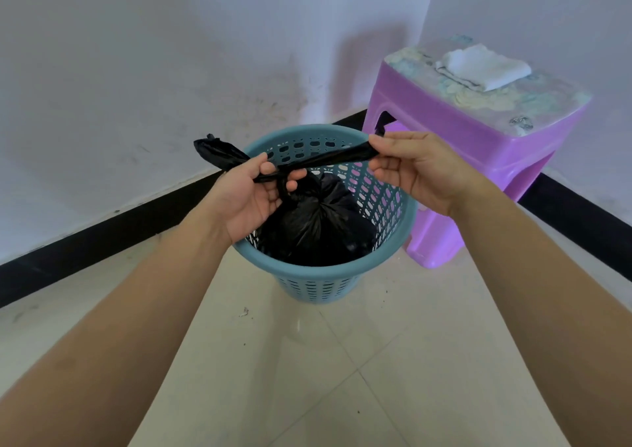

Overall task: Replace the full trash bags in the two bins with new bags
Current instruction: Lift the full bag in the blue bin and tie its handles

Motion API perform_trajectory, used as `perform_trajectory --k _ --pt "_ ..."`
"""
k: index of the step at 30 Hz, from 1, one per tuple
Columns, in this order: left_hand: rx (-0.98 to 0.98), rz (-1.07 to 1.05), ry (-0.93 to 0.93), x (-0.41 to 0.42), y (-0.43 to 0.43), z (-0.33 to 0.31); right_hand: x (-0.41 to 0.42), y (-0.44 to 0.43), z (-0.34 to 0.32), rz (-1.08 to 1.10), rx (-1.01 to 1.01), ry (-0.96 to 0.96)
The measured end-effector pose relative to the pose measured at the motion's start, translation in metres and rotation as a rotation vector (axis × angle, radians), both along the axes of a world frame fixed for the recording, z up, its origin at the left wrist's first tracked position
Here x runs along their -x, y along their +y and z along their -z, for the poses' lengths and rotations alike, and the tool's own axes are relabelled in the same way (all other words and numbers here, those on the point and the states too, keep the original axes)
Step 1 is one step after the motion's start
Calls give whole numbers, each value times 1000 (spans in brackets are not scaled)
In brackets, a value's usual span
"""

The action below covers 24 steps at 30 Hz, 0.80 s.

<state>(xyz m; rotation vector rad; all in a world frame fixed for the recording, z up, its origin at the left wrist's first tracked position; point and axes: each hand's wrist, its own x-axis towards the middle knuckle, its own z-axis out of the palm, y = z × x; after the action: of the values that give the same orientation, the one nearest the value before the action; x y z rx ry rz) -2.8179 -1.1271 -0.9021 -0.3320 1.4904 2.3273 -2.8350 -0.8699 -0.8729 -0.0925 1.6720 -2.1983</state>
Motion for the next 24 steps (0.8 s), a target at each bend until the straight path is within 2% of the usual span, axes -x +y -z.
perform_trajectory --k 2,8,10,12,14,16,18,21,24 --pt "27 -47 33 0 1 3 -1 7 1 -86 -88 -38" --pt "83 -120 237 -3 -5 11 -2 -1 2 -287 -655 -134" --pt "146 -64 302 -4 -9 10 -2 -7 -1 -345 -846 -89" --pt "270 21 368 -6 -13 3 1 -10 -2 -316 -1042 72" --pt "383 94 419 -6 -19 -4 7 -14 2 -128 -1042 266" --pt "429 169 447 -6 -23 -11 10 -22 8 7 -922 432" --pt "444 253 458 -6 -24 -15 10 -33 15 -130 -811 509" --pt "526 333 494 -7 -20 -18 7 -47 28 -399 -690 400" --pt "589 351 511 -8 -17 -18 8 -55 39 -338 -730 462"
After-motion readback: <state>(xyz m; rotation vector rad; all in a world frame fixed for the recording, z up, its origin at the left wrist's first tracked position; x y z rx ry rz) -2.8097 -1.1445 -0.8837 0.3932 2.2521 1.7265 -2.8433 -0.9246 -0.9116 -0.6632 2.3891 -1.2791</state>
